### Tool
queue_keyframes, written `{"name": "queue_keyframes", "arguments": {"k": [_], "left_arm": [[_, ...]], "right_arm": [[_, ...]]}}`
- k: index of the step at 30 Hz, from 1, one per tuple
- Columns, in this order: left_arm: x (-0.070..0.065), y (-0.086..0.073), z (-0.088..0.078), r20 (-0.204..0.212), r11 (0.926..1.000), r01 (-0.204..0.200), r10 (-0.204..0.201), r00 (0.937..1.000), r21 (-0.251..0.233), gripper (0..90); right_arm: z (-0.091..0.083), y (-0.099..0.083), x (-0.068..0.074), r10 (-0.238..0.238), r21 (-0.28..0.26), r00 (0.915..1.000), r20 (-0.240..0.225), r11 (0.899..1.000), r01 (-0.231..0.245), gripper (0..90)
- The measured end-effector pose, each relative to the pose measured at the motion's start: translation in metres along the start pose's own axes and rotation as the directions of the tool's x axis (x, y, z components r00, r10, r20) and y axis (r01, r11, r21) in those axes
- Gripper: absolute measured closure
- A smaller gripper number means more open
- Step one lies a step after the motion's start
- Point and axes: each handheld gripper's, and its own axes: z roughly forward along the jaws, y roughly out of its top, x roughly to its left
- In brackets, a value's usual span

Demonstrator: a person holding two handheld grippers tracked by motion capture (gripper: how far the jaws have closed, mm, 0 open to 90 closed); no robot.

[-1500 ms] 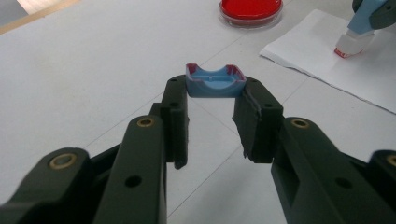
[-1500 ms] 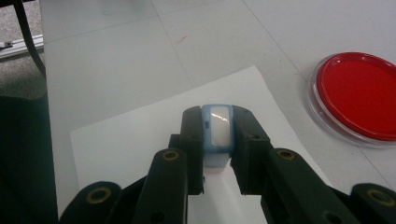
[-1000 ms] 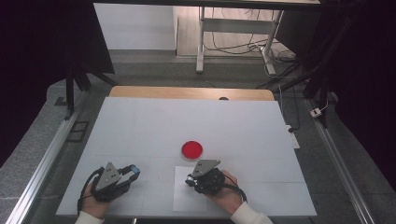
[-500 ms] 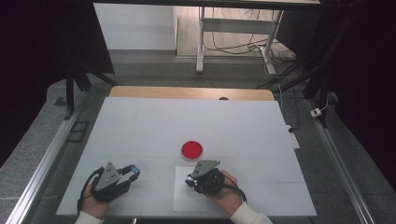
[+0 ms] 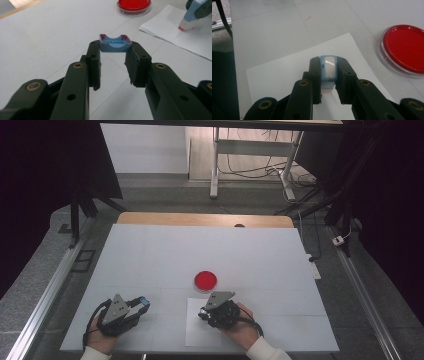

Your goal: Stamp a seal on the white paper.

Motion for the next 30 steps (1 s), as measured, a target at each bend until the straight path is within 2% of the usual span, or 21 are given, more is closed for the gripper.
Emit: {"name": "queue_keyframes", "arguments": {"k": [6,15,26,30], "left_arm": [[-0.0009,0.0003,-0.0001,-0.003,1.0000,0.000,0.000,1.0000,0.000,65.5],[-0.0013,0.0004,-0.0004,-0.007,1.0000,0.001,-0.001,1.0000,0.001,65.6],[-0.0021,0.0007,-0.0007,-0.007,1.0000,0.001,-0.001,1.0000,-0.001,65.5],[-0.0022,0.0008,-0.0006,-0.007,1.0000,0.001,-0.001,1.0000,-0.001,65.5]], "right_arm": [[0.0009,0.0020,0.0027,-0.018,0.015,0.9998,0.013,1.000,0.017,75.9],[0.0012,0.0072,0.0070,-0.046,0.069,0.9983,0.036,0.997,0.044,76.0],[0.0018,0.0061,0.0054,-0.032,0.059,0.9992,0.023,0.998,0.031,76.2],[0.0024,0.0057,0.0074,-0.046,0.052,0.9983,0.036,0.998,0.044,76.3]]}}
